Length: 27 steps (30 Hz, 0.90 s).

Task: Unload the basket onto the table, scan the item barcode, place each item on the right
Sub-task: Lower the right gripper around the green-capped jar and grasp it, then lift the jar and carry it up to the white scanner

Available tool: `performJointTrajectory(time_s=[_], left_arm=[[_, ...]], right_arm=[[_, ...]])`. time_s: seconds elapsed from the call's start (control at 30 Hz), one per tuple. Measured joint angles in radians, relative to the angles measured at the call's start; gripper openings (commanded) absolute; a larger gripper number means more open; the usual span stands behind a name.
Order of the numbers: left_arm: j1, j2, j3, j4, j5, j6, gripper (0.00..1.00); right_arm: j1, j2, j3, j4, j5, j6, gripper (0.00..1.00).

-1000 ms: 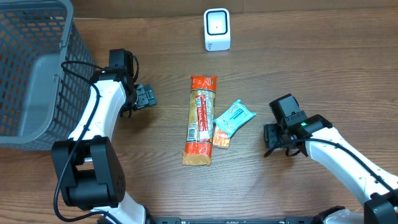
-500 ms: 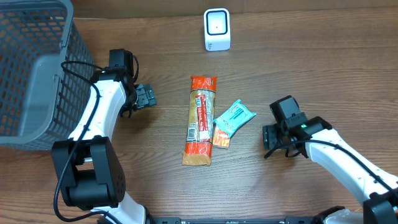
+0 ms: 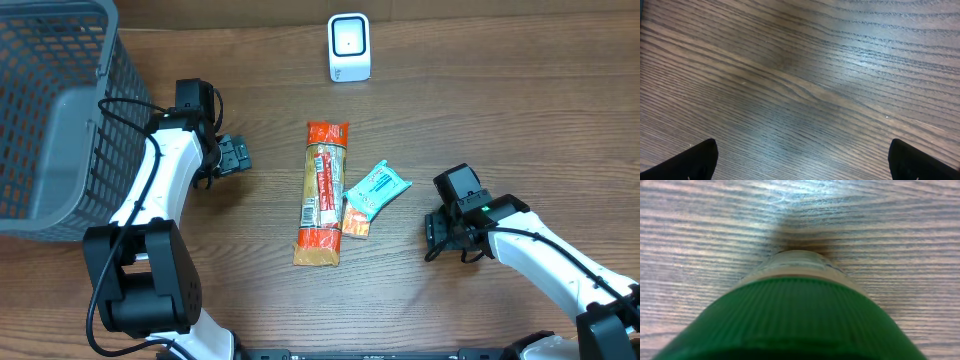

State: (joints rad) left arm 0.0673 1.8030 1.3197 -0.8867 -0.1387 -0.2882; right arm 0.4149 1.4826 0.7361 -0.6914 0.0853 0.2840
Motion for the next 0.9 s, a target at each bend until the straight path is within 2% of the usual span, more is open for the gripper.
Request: performJointTrajectory(time_s=[0.2,0.27,0.47,0.63,0.9], left_arm=[[0.000,0.000,0.000,0.000,0.000,0.000,1.00],[0.000,0.000,0.000,0.000,0.000,0.000,1.00],[0.000,0.000,0.000,0.000,0.000,0.000,1.00],[0.000,0.000,0.000,0.000,0.001,0.000,1.00],[0.000,0.000,0.000,0.000,0.001,0.000,1.00]], right_arm=[[0.000,0.000,0.001,0.002,0.000,-0.001,0.45],[0.000,0.000,0.005,-0.010,0.000,0.000,0.36],[0.000,0.003,0.115,-0.142,-0.004,0.000,0.17],[0.000,0.004,0.325,-0.283,-0.036,0.000,0.10],[0.000,0.006,0.640,-0.533,-0.150,0.000,0.09]])
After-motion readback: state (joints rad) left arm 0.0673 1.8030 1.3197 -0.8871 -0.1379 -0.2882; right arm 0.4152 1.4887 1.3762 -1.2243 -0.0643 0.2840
